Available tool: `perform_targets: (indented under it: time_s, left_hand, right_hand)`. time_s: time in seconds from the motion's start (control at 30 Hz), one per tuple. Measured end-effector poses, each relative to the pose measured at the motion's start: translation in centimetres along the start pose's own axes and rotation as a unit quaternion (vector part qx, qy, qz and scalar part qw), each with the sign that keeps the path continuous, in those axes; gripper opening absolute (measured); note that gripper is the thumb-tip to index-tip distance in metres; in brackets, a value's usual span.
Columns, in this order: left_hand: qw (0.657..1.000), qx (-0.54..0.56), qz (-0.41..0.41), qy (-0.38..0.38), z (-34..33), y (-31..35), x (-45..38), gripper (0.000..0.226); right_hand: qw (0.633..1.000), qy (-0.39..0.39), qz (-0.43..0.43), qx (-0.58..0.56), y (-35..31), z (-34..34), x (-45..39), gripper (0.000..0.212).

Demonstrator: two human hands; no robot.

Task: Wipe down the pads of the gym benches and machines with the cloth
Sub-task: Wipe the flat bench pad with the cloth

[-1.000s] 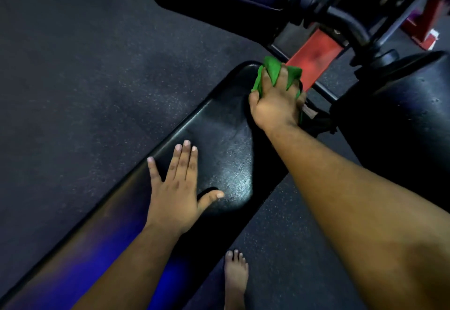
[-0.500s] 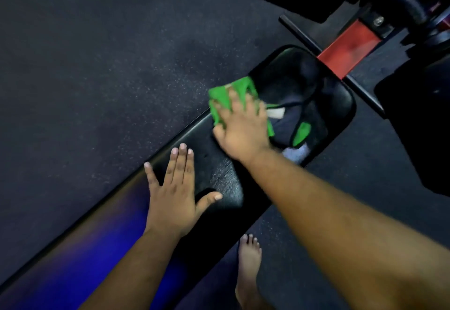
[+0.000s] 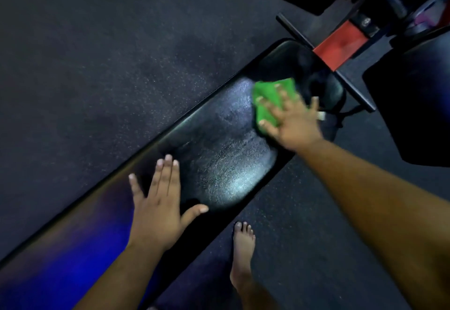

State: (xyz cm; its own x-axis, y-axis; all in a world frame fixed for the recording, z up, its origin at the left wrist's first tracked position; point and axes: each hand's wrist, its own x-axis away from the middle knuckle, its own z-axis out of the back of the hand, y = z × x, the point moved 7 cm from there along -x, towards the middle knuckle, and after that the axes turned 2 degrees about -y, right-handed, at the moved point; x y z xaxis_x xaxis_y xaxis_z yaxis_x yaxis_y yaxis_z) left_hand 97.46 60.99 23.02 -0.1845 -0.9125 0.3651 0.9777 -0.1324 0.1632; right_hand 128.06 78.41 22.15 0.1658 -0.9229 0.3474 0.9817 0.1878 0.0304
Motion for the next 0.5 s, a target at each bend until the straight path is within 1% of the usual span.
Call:
perform_targets:
  time_s: [0.03, 0.07, 0.1, 0.17, 0.2, 0.23, 0.3, 0.33, 0.4, 0.43, 0.47, 0.5]
  left_hand:
    - [1.000, -0.003, -0.007, 0.001, 0.1, 0.7, -0.6, 0.113]
    - [1.000, -0.007, -0.016, -0.002, 0.0, 1.2, -0.8, 0.113]
    - [1.000, -0.012, -0.019, -0.005, -0.2, 1.4, -1.0, 0.113]
    - [1.000, -0.012, -0.016, -0.009, -0.5, 1.3, -0.6, 0.113]
    - [1.000, -0.011, -0.014, -0.012, -0.7, 1.1, -0.2, 0.113]
    - [1.000, -0.009, -0.010, -0.016, -0.9, 0.7, 0.4, 0.113]
    - [1.000, -0.008, -0.003, -0.022, -1.3, -0.2, 1.6, 0.113]
    - [1.000, -0.011, -0.002, -0.028, -1.7, -0.7, 2.3, 0.113]
    - [0.999, -0.021, 0.002, -0.032, -2.2, -1.9, 3.6, 0.113]
    - [0.999, -0.024, 0.005, -0.030, -2.4, -2.5, 4.1, 0.112]
    - [0.999, -0.026, 0.010, -0.025, -2.5, -3.1, 4.5, 0.112]
    - [0.999, -0.027, 0.017, -0.022, -2.7, -3.8, 4.9, 0.112]
  right_hand:
    - [0.998, 0.007, -0.054, -0.030, 2.2, 0.1, 0.2, 0.064]
    - [0.993, 0.016, -0.102, -0.059, 2.9, -0.2, 1.0, 0.062]
    - [0.986, 0.032, -0.146, -0.077, 2.2, -0.5, 2.1, 0.062]
    - [0.974, 0.061, -0.196, -0.100, -2.4, -1.5, 5.8, 0.062]
    - [0.974, 0.061, -0.187, -0.109, -5.9, -2.3, 7.9, 0.062]
    - [0.982, 0.053, -0.147, -0.101, -9.9, -3.1, 10.2, 0.061]
    - [0.995, 0.054, -0.031, -0.076, -17.2, -4.3, 14.7, 0.058]
    - [0.995, 0.054, 0.035, -0.072, -19.3, -4.6, 15.9, 0.056]
    - [0.983, 0.033, 0.171, -0.052, -19.0, -3.6, 14.2, 0.056]
    - [0.976, 0.045, 0.215, -0.011, -17.5, -3.1, 12.2, 0.057]
    - [0.976, 0.062, 0.208, 0.022, -15.1, -2.3, 9.3, 0.060]
    - [0.987, 0.059, 0.147, 0.017, -12.3, -1.5, 5.9, 0.063]
